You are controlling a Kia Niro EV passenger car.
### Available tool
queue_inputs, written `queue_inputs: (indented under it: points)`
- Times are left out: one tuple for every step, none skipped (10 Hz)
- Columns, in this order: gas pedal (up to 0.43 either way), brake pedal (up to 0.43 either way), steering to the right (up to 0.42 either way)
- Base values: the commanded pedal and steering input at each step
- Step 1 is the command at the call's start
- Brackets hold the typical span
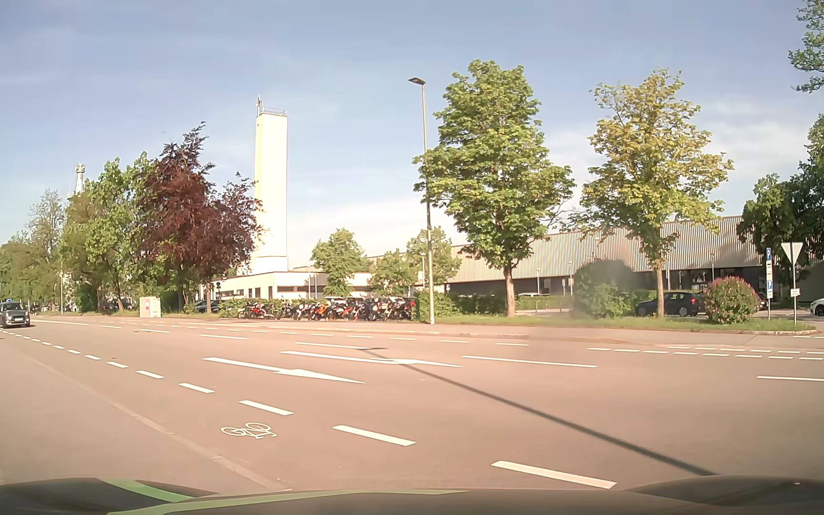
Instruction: Follow the waypoints while adhering to traffic rules and regulations
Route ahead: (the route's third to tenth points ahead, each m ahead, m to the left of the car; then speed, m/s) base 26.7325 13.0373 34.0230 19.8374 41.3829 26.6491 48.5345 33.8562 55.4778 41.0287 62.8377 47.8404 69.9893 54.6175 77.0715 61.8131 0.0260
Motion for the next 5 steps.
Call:
queue_inputs:
  points:
    - [0.000,0.262,0.349]
    - [0.000,0.268,0.349]
    - [0.000,0.268,0.349]
    - [0.000,0.268,0.349]
    - [0.000,0.268,0.349]
